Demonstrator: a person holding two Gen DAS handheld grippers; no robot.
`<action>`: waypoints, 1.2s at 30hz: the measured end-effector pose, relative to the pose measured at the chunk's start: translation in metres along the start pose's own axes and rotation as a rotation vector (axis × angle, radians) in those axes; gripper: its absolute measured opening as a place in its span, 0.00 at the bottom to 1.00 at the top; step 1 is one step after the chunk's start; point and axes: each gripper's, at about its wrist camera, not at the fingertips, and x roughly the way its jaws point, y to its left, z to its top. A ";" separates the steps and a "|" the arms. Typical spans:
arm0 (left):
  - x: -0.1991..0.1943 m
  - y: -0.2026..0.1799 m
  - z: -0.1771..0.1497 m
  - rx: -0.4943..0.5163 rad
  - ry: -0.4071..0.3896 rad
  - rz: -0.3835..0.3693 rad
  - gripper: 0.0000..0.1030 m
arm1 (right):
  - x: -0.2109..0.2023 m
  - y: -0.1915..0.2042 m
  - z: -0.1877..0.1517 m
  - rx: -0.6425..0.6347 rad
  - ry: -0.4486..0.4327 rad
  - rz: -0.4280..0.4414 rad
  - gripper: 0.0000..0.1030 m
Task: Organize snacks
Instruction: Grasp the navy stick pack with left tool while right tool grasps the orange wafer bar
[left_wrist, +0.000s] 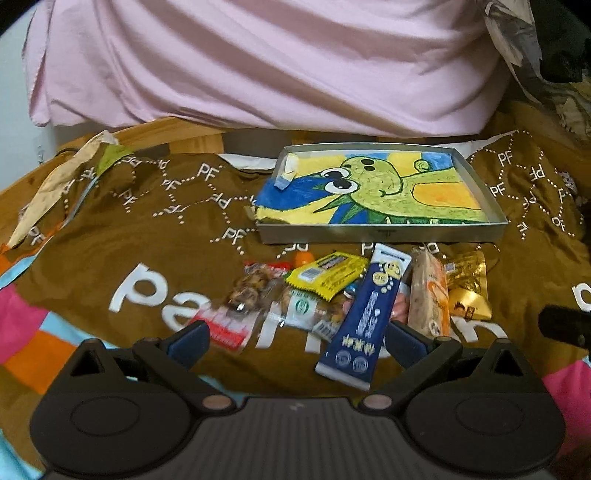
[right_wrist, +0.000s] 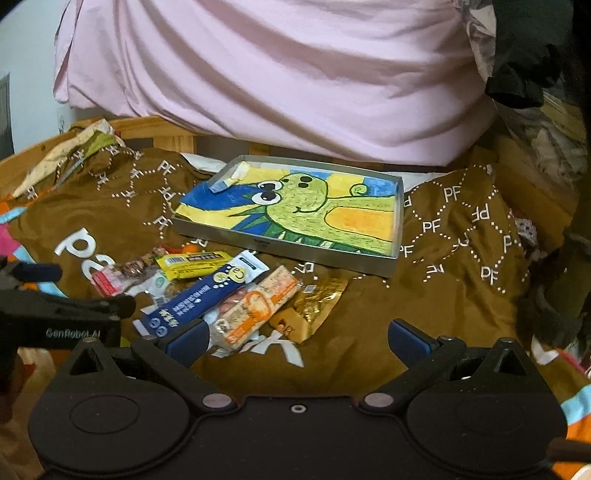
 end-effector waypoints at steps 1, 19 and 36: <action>0.004 -0.001 0.001 0.004 -0.004 -0.002 1.00 | 0.003 -0.001 0.001 -0.006 0.006 0.003 0.99; 0.049 0.002 -0.004 0.036 0.019 -0.025 1.00 | 0.089 -0.020 0.027 -0.203 0.032 0.132 0.99; 0.061 0.002 -0.011 0.084 -0.047 -0.156 0.99 | 0.128 -0.018 0.023 -0.068 0.188 0.257 0.99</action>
